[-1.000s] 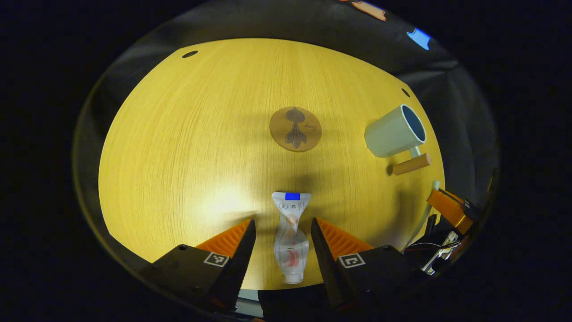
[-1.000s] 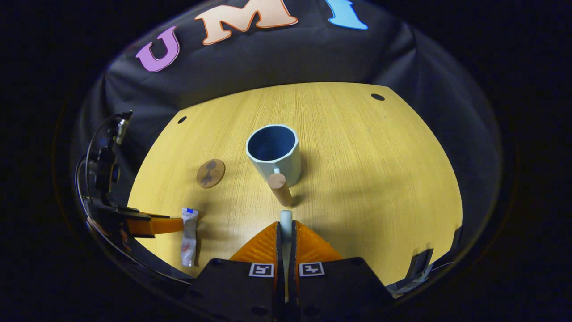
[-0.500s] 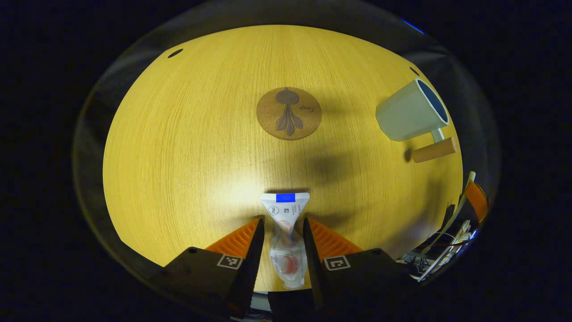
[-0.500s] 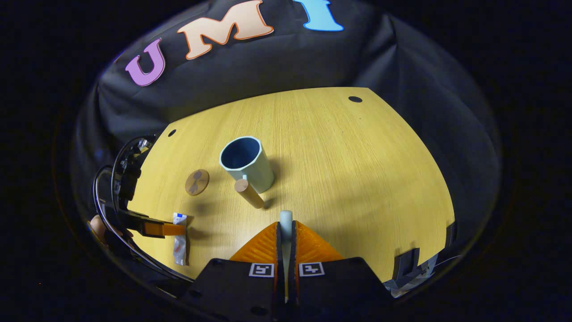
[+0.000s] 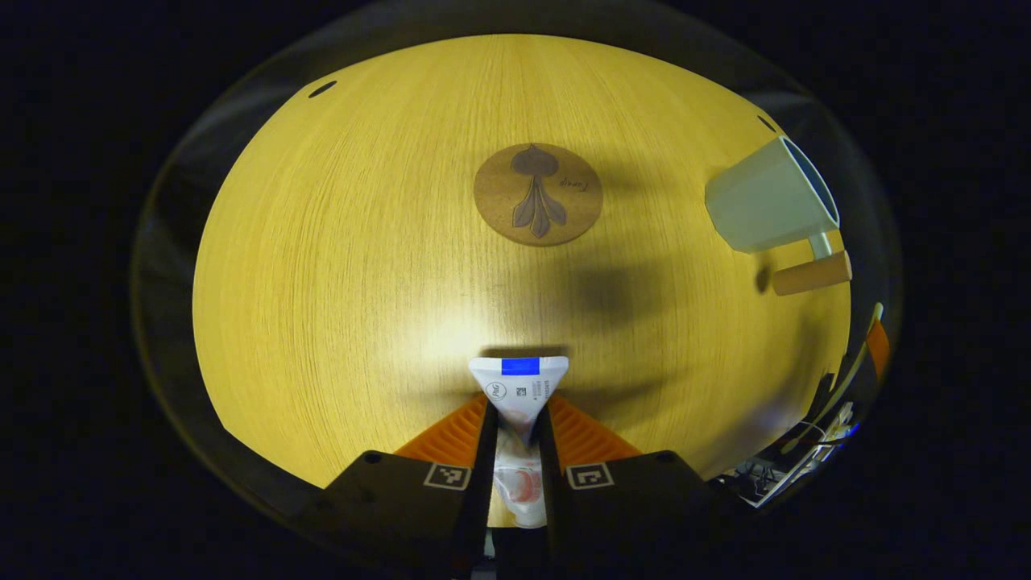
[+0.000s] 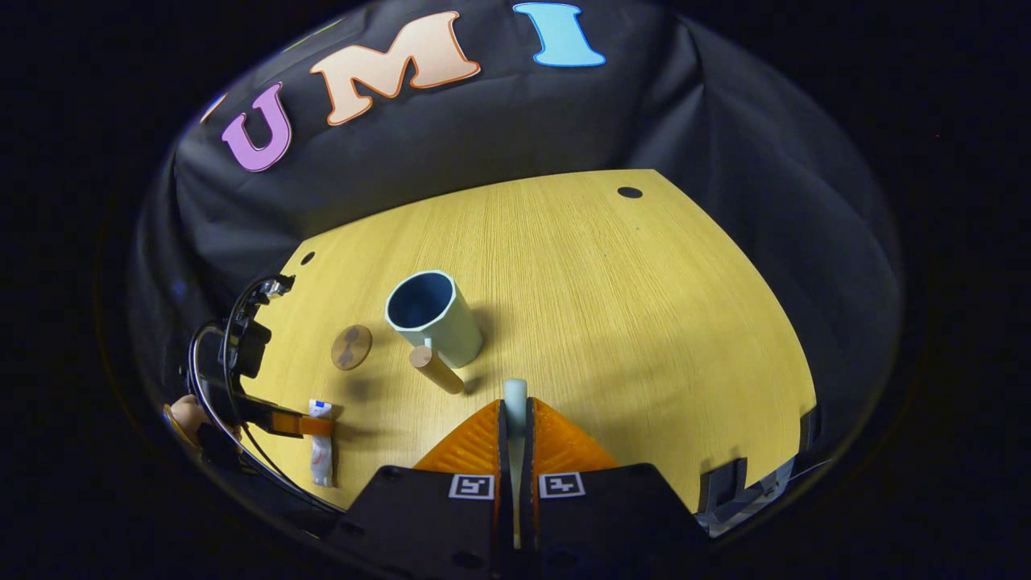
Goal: Put the toothbrush and toothpaste on the desktop into the cup, then pick up the cup and place it on the coaster on the desktop.
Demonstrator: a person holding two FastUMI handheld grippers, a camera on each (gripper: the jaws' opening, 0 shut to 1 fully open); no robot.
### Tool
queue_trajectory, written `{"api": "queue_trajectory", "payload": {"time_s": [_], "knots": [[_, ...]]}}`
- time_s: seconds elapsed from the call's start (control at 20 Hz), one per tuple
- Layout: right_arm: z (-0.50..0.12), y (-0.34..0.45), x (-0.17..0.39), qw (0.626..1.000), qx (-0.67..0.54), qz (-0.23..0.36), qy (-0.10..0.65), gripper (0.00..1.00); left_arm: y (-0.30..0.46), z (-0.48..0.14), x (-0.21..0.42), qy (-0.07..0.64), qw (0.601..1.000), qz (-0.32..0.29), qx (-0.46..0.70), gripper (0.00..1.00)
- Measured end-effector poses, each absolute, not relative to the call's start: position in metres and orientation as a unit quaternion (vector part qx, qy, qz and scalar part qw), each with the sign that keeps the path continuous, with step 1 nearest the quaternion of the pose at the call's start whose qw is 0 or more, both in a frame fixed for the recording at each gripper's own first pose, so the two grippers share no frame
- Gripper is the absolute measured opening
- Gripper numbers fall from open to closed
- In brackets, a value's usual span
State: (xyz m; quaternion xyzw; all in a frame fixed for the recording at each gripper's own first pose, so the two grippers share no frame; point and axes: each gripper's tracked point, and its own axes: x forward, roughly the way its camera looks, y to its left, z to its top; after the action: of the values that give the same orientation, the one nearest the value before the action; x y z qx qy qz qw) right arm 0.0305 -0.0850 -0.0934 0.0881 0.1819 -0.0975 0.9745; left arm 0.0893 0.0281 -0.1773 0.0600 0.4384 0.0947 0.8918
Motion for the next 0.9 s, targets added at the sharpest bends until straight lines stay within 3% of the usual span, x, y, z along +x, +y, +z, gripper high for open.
{"api": "queue_trajectory", "payload": {"time_s": [0.25, 0.5, 0.75, 0.9], "knots": [[-0.083, -0.084, 0.032, 0.978, 0.095, -0.09, 0.165, 0.06, 0.026, -0.179, 0.089, 0.437, 0.892, 0.099, 0.058, 0.28], [-0.063, -0.095, 0.038, 0.983, 0.095, -0.092, 0.128, 0.06, 0.028, -0.177, 0.09, 0.391, 0.91, 0.084, 0.11, 0.14], [-0.023, -0.101, 0.043, 0.99, 0.091, -0.085, 0.059, 0.06, 0.016, -0.172, 0.091, 0.351, 0.934, 0.072, 0.01, 0.05], [0.014, -0.098, 0.043, 0.996, 0.066, -0.064, 0.008, 0.06, 0.013, -0.143, 0.093, 0.291, 0.954, 0.058, -0.039, 0.04]]}}
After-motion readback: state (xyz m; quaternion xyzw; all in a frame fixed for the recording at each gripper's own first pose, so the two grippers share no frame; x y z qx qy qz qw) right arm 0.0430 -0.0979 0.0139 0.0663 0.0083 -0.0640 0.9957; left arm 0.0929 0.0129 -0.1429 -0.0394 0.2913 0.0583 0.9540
